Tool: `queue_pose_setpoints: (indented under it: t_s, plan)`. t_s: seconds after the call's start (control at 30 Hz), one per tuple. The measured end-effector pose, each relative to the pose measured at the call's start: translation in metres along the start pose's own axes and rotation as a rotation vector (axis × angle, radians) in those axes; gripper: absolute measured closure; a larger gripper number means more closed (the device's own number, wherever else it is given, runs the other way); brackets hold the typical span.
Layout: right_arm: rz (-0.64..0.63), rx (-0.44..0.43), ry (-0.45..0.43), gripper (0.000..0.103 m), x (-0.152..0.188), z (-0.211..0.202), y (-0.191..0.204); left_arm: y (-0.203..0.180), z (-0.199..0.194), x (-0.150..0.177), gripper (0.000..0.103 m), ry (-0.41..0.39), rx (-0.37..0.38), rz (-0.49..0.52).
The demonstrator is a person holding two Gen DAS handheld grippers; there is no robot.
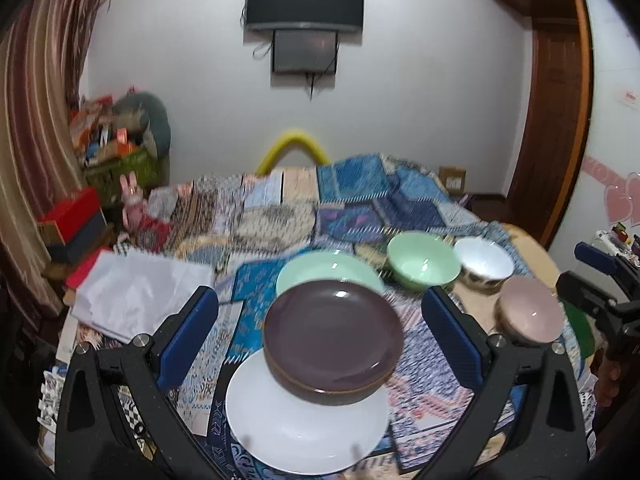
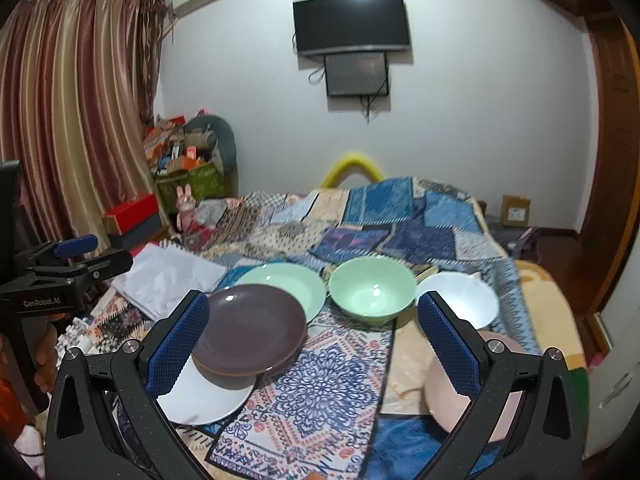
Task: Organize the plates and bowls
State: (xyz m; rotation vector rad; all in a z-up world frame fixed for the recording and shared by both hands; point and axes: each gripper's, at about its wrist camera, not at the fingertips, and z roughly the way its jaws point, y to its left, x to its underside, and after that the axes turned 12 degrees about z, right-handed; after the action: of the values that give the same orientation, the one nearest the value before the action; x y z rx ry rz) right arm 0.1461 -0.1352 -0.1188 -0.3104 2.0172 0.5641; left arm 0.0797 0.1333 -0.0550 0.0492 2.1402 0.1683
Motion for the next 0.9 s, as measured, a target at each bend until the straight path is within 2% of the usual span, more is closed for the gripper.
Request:
queue_pose_setpoints:
  t_s: [0.17, 0.33, 0.5, 0.63, 0.7, 0.9]
  plan:
    - [0.0, 0.001, 0.068, 0.0, 0.005, 0.038, 0.0, 0.023, 0.044, 0.016, 0.001, 0.072, -0.008, -0.03]
    - [0.015, 0.011, 0.167, 0.007, 0.012, 0.082, 0.0, 0.043, 0.09, 0.03, 0.001, 0.132, -0.028, -0.033]
    - [0.02, 0.026, 0.267, 0.016, 0.022, 0.12, -0.002, 0.06, 0.13, 0.042, 0.002, 0.196, 0.024, -0.048]
    - [0.041, 0.025, 0.355, 0.025, 0.035, 0.146, -0.005, 0.066, 0.167, 0.055, 0.013, 0.293, 0.083, -0.054]
    - [0.05, 0.019, 0.396, 0.033, 0.041, 0.156, -0.007, 0.067, 0.178, 0.061, 0.021, 0.32, 0.102, -0.057]
    - [0.055, 0.014, 0.466, 0.043, 0.056, 0.178, -0.01, 0.07, 0.203, 0.072, 0.045, 0.379, 0.161, -0.08]
